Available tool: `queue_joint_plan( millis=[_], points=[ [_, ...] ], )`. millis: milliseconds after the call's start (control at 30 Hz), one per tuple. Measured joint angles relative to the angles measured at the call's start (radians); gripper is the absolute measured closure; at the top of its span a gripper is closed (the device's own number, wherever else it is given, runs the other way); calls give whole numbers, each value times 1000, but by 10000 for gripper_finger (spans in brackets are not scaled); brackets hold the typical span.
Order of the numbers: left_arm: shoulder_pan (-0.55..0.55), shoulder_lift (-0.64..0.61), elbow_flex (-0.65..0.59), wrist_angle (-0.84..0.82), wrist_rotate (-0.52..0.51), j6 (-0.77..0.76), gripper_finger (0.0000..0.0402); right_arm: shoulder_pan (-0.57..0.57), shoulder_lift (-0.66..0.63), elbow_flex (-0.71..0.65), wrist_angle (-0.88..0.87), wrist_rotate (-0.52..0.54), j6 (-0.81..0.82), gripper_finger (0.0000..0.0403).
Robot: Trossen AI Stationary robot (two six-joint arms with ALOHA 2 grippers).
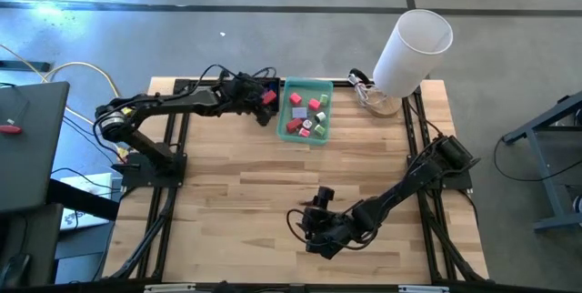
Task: Pick & Place Office items
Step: Put the light blue digital clock into the black bin
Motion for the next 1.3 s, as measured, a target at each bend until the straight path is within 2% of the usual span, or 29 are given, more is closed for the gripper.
queue_joint_plan(
  millis=[200,733,967,1133,1300],
  points=[
    [-56,-46,0,-124,0,1,177,-17,0,0,-2,-17,-21,145],
    [-171,-59,0,-473,0,-17,177,9,-93,0,4,-38,-319,145],
    [-248,-59,0,-510,0,-46,177,63,-128,1,-176,-51,-228,145],
    [-311,-59,0,-509,1,-47,177,74,-127,0,-342,-200,-116,145],
    [-358,-59,0,-509,1,-54,177,74,-127,0,-373,-309,-89,145]
  ],
)
